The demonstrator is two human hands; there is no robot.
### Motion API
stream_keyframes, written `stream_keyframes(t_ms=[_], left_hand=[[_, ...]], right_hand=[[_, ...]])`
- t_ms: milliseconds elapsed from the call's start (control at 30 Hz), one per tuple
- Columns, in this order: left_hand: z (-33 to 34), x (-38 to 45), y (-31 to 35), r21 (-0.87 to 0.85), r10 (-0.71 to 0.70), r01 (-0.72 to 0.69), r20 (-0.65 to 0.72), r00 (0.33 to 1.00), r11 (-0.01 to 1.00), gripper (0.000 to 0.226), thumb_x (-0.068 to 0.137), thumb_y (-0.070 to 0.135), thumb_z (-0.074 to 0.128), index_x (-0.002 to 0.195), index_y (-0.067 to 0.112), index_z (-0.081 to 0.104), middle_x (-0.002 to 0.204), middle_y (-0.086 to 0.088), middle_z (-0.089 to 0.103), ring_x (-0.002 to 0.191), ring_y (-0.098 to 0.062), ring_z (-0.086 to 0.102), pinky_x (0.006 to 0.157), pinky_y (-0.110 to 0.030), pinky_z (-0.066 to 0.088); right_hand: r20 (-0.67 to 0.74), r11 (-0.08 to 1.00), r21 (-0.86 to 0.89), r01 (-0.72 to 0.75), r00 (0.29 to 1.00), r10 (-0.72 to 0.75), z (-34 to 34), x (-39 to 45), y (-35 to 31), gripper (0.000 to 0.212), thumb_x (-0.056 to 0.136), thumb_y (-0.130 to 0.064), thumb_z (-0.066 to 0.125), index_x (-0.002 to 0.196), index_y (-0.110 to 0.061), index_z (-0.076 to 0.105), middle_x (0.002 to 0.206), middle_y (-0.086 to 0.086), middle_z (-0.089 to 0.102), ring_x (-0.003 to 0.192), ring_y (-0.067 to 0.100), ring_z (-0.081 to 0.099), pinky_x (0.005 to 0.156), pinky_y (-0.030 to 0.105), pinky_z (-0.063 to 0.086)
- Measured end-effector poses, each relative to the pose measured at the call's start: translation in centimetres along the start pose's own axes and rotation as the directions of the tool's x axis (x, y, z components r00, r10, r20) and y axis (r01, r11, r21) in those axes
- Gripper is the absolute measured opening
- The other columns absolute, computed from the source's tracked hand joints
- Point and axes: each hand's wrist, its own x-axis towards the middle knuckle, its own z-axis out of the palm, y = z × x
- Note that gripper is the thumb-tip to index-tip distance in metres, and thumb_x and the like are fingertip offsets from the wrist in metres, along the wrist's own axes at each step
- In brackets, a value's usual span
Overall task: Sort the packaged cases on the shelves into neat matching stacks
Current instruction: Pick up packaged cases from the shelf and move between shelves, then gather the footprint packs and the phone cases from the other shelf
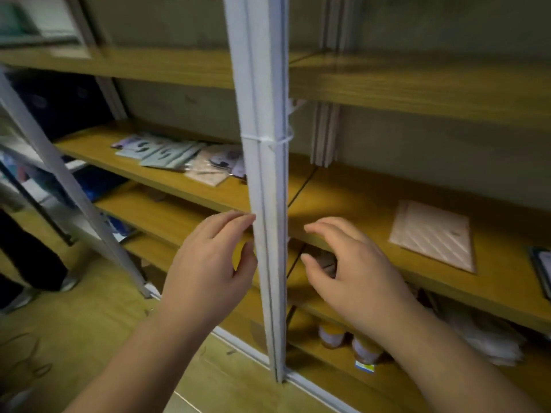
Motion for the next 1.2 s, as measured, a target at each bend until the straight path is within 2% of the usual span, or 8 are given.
stream_keyframes(t_ms=[67,167,367,667,800,967,1067,1200], left_hand=[[-1.6,-0.3,-4.5,0.02,-0.051,0.051,-0.004,0.999,0.998,0.045,0.089,0.028,0.061,0.132,0.016,0.064,0.126,0.0,0.067,0.12,-0.013,0.054,0.093,-0.03,0.044],[-3.7,-0.4,-11.2,0.059,-0.109,0.107,0.025,0.994,0.993,0.049,0.09,0.033,0.061,0.136,0.018,0.061,0.132,0.002,0.065,0.125,-0.015,0.054,0.098,-0.031,0.042],[-6.7,0.1,-19.8,0.022,-0.158,0.157,0.079,0.984,0.987,0.05,0.091,0.036,0.06,0.138,0.018,0.06,0.136,0.003,0.062,0.126,-0.015,0.055,0.1,-0.031,0.044],[-3.8,4.9,-26.8,-0.071,-0.197,0.203,0.08,0.977,0.977,0.053,0.093,0.045,0.051,0.144,0.029,0.052,0.141,0.015,0.055,0.128,0.001,0.043,0.101,-0.024,0.039],[-2.6,8.2,-29.8,-0.053,-0.166,0.172,0.106,0.98,0.984,0.05,0.093,0.045,0.05,0.141,0.031,0.054,0.138,0.016,0.056,0.119,0.014,0.032,0.098,-0.018,0.032],[-2.3,11.9,-34.5,-0.004,-0.229,0.231,0.131,0.965,0.973,0.051,0.095,0.044,0.052,0.144,0.03,0.052,0.141,0.015,0.053,0.128,-0.005,0.047,0.101,-0.028,0.045],[-2.1,13.7,-36.6,-0.024,-0.266,0.273,0.161,0.951,0.962,0.05,0.096,0.045,0.052,0.145,0.033,0.049,0.14,0.018,0.052,0.118,-0.008,0.055,0.095,-0.036,0.053],[-0.8,15.8,-39.6,-0.039,-0.299,0.313,0.206,0.932,0.949,0.05,0.096,0.051,0.052,0.144,0.037,0.047,0.14,0.021,0.05,0.099,-0.013,0.063,0.086,-0.032,0.054]], right_hand=[[0.023,1.0,-0.001,0.007,1.0,-0.007,2.7,2.0,-3.0,0.041,0.091,-0.039,0.059,0.131,-0.031,0.055,0.13,-0.02,0.049,0.118,-0.003,0.045,0.097,0.012,0.037],[0.028,0.999,-0.041,0.005,1.0,-0.004,6.7,5.0,-6.5,0.042,0.091,-0.041,0.059,0.132,-0.032,0.053,0.13,-0.019,0.049,0.115,-0.008,0.038,0.087,-0.004,0.022],[0.035,0.998,-0.048,-0.027,0.999,0.029,12.1,9.3,-11.6,0.045,0.091,-0.04,0.06,0.134,-0.028,0.055,0.132,-0.015,0.05,0.121,0.003,0.045,0.1,0.017,0.033],[0.061,0.996,-0.075,-0.045,0.997,0.049,17.7,15.7,-11.6,0.048,0.091,-0.044,0.057,0.137,-0.034,0.049,0.133,-0.022,0.044,0.112,-0.012,0.031,0.086,0.006,0.025],[0.035,0.998,-0.031,-0.051,0.998,0.052,20.1,20.4,-10.7,0.046,0.091,-0.044,0.059,0.135,-0.034,0.051,0.131,-0.021,0.047,0.113,-0.007,0.037,0.087,0.012,0.031],[0.038,1.0,0.023,-0.015,0.999,0.014,22.9,27.1,-10.7,0.041,0.089,-0.041,0.06,0.129,-0.031,0.056,0.125,-0.019,0.05,0.112,-0.001,0.046,0.088,0.016,0.036],[0.037,0.999,0.032,-0.004,0.999,0.002,24.2,30.1,-11.4,0.038,0.088,-0.037,0.061,0.125,-0.028,0.059,0.124,-0.014,0.054,0.111,0.005,0.05,0.091,0.025,0.041],[0.043,1.0,0.006,-0.027,0.999,0.027,25.9,32.4,-11.7,0.041,0.089,-0.041,0.059,0.128,-0.031,0.057,0.128,-0.017,0.052,0.115,0.0,0.044,0.089,0.02,0.033]])
